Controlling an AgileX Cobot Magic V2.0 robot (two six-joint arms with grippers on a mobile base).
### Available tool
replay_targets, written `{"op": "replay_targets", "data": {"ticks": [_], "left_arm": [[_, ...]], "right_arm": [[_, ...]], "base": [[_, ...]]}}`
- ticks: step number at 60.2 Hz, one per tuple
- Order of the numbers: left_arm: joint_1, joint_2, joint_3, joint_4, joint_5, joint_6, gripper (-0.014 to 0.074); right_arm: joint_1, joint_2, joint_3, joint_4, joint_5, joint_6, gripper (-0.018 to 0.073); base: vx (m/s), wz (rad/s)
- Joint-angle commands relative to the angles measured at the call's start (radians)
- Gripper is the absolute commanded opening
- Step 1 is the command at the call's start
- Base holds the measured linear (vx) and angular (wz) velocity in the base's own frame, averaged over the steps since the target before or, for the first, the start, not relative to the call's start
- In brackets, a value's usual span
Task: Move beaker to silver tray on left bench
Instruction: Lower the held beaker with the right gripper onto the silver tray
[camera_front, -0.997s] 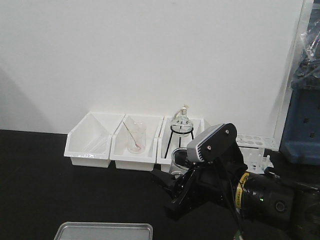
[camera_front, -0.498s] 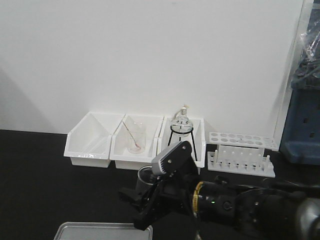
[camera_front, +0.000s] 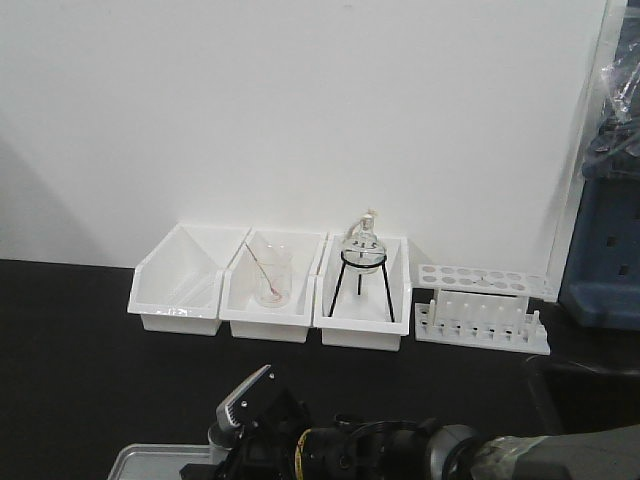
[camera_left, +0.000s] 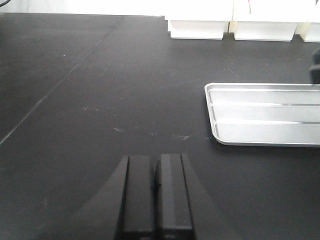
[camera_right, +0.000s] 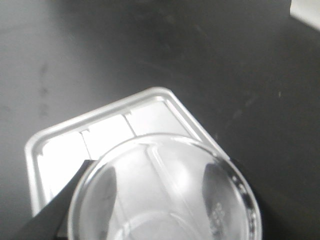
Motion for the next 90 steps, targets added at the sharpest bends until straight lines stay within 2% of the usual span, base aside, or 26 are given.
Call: {"op": "replay_targets", "data": {"ticks": [1, 22, 36, 47, 56, 59, 60, 62, 90], "left_arm": [[0.0, -0.005, 0.019, -0.008, -0.079, 0.0, 0.0001], [0.0, -0.005, 0.019, -0.008, -0.079, 0.0, 0.0001], [0.0, -0.005, 0.019, -0.008, -0.079, 0.0, 0.0001], [0.0, -0.005, 0.019, -0.008, -0.079, 0.0, 0.0001], [0.0, -0.005, 0.019, -0.008, -0.079, 0.0, 0.0001], [0.0, -0.005, 0.019, -0.008, -0.079, 0.0, 0.0001], [0.0, -0.005, 0.019, -0.008, -0.079, 0.0, 0.0001], [0.0, -0.005, 0.019, -0.008, -0.079, 0.0, 0.0001], [0.0, -0.005, 0.019, -0.008, -0.079, 0.0, 0.0001]], "right_arm": [[-0.002, -0.026, -0.056, 0.034, -0.05, -0.009, -0.0001], [-0.002, 0.043, -0.063, 0.036, -0.011, 0.008, 0.0022], [-0.002, 0.043, -0.063, 0.036, 0.032, 0.007, 0.0109], [-0.002, 0.043, -0.063, 0.037, 0.013, 0.008, 0.0253], [-0.002, 0.043, -0.063, 0.036, -0.036, 0.006, 0.0413], [-0.002, 0.043, -0.063, 0.036, -0.052, 0.006, 0.0473], [-0.002, 0.042, -0.063, 0.036, -0.107, 0.006, 0.0561], [-0.002, 0.041, -0.063, 0.036, -0.121, 0.006, 0.0575], [-0.002, -0.067, -0.063, 0.012, -0.129, 0.004, 0.0594]], "base": [[0.0, 0.0], [0.0, 0.0], [0.0, 0.0], [0.0, 0.0], [0.0, 0.0], [0.0, 0.0], [0.0, 0.0], [0.0, 0.0], [0.0, 0.0]]}}
